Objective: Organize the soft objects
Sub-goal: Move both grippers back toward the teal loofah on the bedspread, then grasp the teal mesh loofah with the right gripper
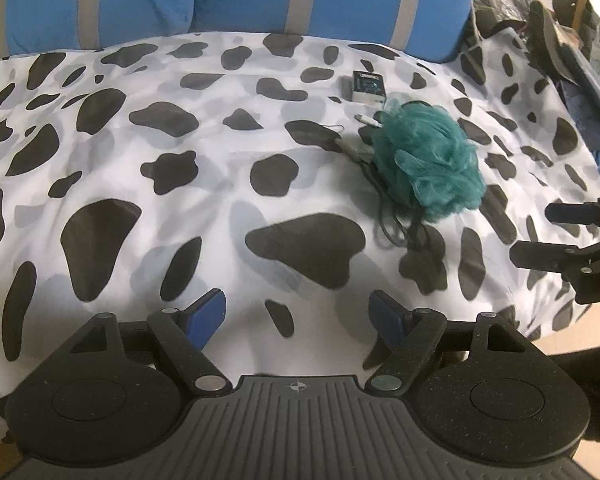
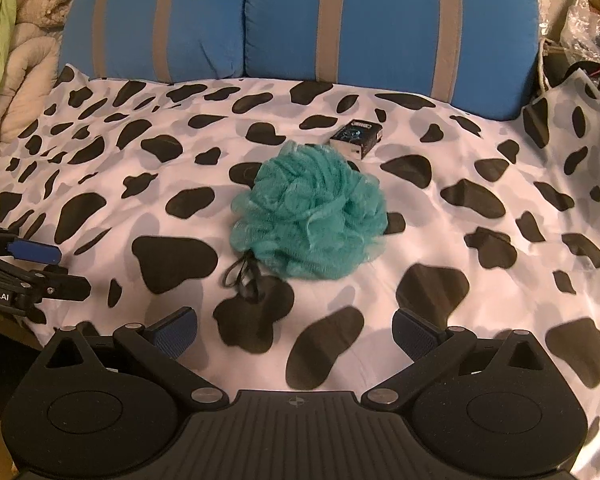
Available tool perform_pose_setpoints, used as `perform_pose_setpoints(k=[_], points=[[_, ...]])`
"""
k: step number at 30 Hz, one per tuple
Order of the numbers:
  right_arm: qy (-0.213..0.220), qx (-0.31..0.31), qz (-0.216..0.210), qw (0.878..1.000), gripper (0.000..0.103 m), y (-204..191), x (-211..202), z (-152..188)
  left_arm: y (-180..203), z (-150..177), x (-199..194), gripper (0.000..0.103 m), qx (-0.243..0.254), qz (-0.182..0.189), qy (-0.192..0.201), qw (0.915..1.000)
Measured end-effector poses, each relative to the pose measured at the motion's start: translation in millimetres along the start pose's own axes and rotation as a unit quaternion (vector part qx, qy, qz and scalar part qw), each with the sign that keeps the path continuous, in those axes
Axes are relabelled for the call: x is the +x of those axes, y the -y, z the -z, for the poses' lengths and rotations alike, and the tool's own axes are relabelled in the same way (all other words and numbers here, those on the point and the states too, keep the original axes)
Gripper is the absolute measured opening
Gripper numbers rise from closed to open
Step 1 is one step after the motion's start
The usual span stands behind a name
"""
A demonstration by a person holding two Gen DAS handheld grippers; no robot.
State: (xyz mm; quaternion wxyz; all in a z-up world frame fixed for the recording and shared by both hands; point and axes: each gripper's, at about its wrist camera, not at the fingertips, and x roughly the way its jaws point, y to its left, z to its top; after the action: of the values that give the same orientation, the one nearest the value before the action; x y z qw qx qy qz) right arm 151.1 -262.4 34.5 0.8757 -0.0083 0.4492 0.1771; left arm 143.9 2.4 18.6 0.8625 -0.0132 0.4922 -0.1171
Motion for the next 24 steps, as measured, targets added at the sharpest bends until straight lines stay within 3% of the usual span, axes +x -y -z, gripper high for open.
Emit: perform_pose_setpoints(k=[14,24], points=[[0.0,-0.016,0.012,1.0,0.103,1.2,43.4,-35.7,-1.3,-28.8,14.5,0.078,0.0,0.005,0.002,1.0],[-0.024,-0.026,0.032,0.999,0.103,-8.3,87.3,-67.8,-6.0,-35.4,12.3,0.078,-0.014,0.015,-0.003,0.9998]])
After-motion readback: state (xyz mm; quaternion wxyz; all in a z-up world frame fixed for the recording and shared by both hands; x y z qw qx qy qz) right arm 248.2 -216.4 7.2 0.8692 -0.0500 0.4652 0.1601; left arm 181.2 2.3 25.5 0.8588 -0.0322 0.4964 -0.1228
